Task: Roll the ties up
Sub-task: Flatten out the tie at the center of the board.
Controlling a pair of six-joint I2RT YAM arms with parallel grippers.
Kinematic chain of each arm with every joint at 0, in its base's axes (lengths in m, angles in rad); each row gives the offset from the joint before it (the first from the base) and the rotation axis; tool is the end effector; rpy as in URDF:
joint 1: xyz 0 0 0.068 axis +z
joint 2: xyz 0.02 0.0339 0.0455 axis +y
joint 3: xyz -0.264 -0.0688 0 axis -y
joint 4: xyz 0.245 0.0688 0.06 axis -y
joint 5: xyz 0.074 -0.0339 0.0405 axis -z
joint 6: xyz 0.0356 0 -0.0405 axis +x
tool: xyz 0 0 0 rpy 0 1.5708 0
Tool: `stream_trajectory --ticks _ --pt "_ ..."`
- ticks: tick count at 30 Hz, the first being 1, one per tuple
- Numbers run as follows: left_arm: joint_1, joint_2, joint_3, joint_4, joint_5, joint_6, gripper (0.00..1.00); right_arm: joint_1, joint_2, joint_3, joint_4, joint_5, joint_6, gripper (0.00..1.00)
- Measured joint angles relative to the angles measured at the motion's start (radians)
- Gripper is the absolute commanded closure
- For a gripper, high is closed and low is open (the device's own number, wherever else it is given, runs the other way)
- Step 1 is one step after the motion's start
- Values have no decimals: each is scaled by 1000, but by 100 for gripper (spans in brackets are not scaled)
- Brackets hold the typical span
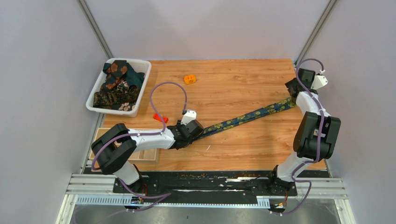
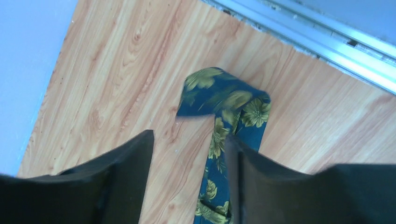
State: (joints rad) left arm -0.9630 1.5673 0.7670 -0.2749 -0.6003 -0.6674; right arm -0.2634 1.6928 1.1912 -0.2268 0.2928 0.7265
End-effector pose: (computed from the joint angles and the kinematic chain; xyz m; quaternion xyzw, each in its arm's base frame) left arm 0.1775 -0.2200 0.1525 0.0647 0.9267 0.0260 0.3693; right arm 0.3608 -0.1079 0.2384 0.4813 0.7662 -0.0368 0.4242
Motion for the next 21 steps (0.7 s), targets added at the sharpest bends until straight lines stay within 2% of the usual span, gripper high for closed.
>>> stream_trajectory --ticks 5,10,18,21 --pt "-2 2 1 -2 -7 -1 51 -33 -22 8 -1 -30 58 28" --pt "-5 3 2 -4 -14 -4 46 -50 -122 -34 -4 -51 76 27" --pt "-4 -17 6 -49 -17 -5 16 -38 -359 -221 -5 -166 56 31" --pt "-11 -66 4 -95 9 -9 12 -5 -439 -307 -27 -196 20 34"
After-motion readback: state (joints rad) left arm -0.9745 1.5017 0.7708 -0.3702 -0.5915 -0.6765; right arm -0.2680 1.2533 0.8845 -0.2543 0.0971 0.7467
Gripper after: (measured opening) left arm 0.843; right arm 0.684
